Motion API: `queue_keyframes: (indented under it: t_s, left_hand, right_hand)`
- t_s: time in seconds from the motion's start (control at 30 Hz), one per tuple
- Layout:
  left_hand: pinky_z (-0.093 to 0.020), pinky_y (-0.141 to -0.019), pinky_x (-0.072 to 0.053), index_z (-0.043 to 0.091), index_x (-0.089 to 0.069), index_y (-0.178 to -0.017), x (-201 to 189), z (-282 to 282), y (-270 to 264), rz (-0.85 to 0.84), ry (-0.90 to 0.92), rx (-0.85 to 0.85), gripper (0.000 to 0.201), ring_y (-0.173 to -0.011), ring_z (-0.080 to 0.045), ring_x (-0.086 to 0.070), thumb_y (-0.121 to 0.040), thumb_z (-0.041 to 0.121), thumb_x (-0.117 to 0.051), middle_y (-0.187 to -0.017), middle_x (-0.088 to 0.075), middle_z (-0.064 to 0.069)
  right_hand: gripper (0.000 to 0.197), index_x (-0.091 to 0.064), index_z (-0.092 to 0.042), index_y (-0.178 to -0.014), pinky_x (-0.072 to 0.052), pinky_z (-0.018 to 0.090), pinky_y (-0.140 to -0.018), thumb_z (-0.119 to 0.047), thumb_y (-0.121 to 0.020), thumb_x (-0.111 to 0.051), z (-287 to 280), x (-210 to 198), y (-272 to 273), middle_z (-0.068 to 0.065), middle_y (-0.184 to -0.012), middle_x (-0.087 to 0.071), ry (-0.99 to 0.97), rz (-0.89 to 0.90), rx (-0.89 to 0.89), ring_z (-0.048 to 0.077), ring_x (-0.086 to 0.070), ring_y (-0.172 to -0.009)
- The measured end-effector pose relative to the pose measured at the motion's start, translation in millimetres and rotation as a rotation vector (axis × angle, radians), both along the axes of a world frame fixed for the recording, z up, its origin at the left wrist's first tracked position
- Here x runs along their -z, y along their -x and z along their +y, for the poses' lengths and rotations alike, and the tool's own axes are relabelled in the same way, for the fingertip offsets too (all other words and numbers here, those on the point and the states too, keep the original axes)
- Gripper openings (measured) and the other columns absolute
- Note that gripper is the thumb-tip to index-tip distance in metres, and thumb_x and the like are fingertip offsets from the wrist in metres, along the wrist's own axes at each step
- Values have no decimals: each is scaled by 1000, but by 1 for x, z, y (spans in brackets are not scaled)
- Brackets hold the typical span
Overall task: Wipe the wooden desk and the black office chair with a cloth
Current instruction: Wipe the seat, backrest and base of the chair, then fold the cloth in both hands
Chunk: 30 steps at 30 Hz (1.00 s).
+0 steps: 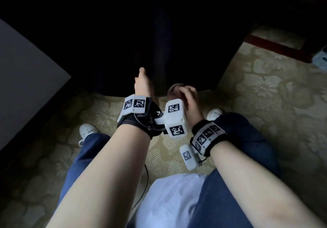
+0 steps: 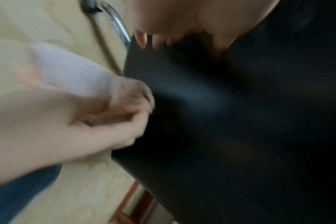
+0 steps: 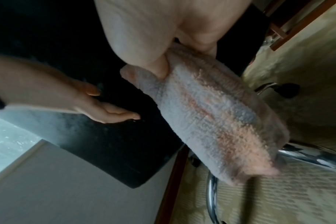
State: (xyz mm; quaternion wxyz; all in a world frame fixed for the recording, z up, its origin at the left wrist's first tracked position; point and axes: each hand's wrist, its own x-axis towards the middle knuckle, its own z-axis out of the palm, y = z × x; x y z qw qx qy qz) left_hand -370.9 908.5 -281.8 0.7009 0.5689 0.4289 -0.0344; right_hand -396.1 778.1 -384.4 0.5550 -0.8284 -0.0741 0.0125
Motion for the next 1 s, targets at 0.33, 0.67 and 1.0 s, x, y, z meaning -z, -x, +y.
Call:
queue_keyframes:
  t_s: [0.33, 0.67, 1.0]
  left_hand:
    - [-31, -88, -36, 12, -57, -101, -93, 7, 99, -95, 155, 348, 26, -123, -24, -47, -99, 29, -37, -116, -58, -9]
    - [-37, -84, -42, 4, -41, -138, -122, -17, 148, -93, 51, 493, 39, -128, -28, -46, -100, 15, -41, -140, -47, -11]
    - [-26, -59, -46, 6, -49, -76, -115, -80, 61, 36, 135, 663, 18, -66, -22, -51, -89, 18, -50, -74, -48, -9]
  right_hand:
    - [49, -55, -9, -120, -22, -5, -94, 16, -80, -43, -10, -104, 73, -6, -122, -33, 16, -171, 13, 3, -38, -112]
    - [39, -54, 5, -120, -27, -2, -92, 16, -83, -49, -38, -160, 104, 15, -119, -44, -99, -366, 137, 11, -45, -108]
    - [46, -50, -5, -126, -31, -1, -90, 11, -83, -53, -89, -188, 28, 8, -125, -48, -186, -213, 315, 10, -46, -111]
